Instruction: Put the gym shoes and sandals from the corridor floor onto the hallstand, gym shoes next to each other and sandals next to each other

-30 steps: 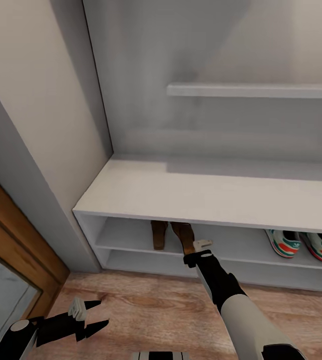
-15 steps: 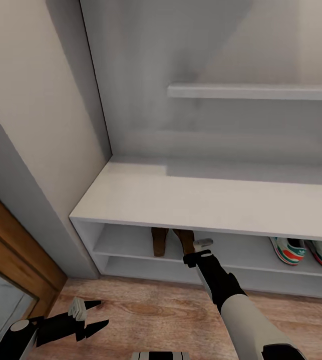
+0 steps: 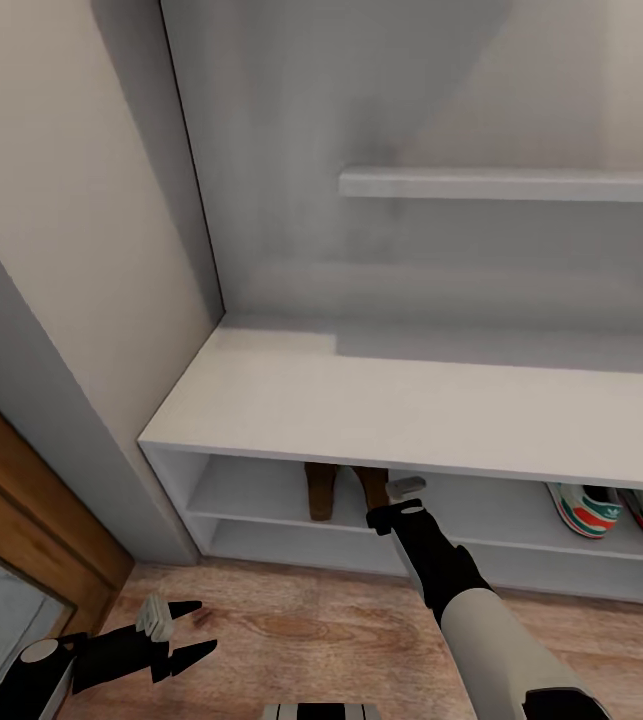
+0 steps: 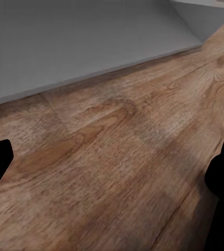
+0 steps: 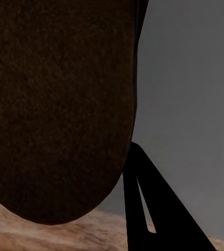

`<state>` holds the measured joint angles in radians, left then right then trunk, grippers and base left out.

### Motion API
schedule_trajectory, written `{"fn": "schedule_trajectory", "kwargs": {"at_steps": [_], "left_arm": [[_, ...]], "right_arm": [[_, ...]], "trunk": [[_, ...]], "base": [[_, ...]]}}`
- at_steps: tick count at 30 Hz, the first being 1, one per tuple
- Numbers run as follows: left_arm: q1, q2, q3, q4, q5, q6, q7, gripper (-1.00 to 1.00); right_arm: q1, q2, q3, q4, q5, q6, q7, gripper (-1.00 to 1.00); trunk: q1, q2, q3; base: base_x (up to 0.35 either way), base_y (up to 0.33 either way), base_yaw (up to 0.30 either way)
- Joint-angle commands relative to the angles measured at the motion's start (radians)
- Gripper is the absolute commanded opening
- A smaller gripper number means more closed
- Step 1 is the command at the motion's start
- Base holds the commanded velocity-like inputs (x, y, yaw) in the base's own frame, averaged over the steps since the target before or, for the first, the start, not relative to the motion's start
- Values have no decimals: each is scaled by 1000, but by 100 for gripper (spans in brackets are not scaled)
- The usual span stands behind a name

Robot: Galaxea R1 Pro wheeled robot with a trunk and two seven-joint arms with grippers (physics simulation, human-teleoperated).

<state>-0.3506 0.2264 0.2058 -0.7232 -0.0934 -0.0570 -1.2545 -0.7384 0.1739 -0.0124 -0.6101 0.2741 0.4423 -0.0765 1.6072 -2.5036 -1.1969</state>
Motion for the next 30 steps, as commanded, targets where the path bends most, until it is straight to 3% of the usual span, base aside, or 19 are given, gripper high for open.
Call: {"fn": "schedule_trajectory", "kwargs": {"at_steps": [1, 16, 17, 30], "left_arm": [[-1, -1, 4, -1, -9, -6, -4, 100], [-1, -1, 4, -1, -9, -6, -3, 100], [-1, -1, 4, -1, -9, -6, -3, 100], [-1, -1, 4, -1, -7, -6, -3, 100]], "right_arm": [[1, 1, -1, 0, -3, 5, -2, -100], [1, 1, -1, 0, -3, 5, -2, -100], [1, 1, -1, 0, -4, 4, -2, 100], [1, 1, -1, 0, -5, 4, -2, 100]], "trunk": [[0, 0, -1], [0, 0, -1], [0, 0, -1], [0, 0, -1]], "base": [[18, 6, 0], [20, 15, 0], [0, 0, 0], [0, 0, 0]]}}
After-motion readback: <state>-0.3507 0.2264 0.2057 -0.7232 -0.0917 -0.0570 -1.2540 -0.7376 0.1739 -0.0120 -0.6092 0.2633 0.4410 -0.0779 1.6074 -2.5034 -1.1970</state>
